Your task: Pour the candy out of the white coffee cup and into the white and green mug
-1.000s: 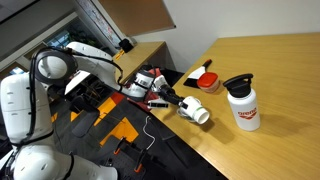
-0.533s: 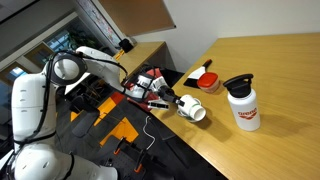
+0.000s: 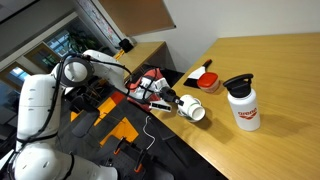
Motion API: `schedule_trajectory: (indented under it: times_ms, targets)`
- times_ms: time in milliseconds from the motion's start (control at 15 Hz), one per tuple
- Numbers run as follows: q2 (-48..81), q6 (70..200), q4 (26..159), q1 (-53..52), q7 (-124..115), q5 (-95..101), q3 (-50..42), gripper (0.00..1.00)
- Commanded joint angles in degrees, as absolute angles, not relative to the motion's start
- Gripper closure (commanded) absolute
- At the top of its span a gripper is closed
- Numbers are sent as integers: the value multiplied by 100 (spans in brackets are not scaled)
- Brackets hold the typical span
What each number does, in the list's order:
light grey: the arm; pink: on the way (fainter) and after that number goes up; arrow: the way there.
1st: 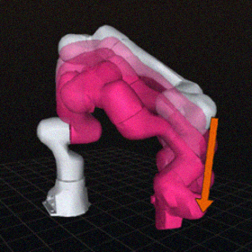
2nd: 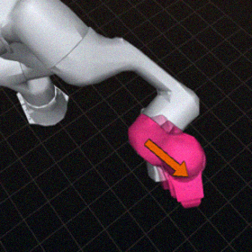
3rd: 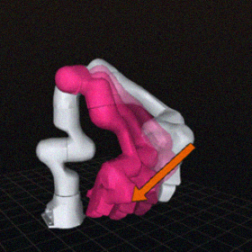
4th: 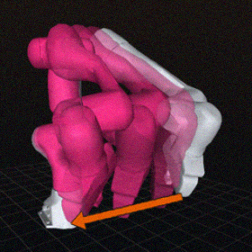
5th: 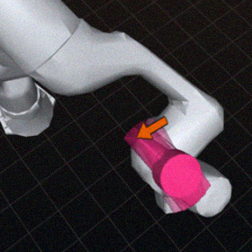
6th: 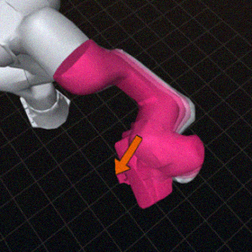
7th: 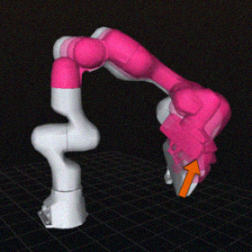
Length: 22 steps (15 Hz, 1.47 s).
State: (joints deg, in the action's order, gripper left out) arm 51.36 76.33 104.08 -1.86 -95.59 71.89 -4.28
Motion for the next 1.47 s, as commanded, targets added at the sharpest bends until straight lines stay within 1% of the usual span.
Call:
schedule_trajectory:
  times_ms: [0,467,733,1000,1400]
  targets:
    - [5374,7236,10118,-211,-9305,7341,-441,99]
    - [5623,6831,9872,-220,-9070,7595,-434,99]
    - [5621,6907,9851,-164,-8855,7770,-391,99]
    - [5218,7391,10143,37,-8631,7779,-225,99]
    - [3877,8190,11138,280,-8626,7601,-15,99]
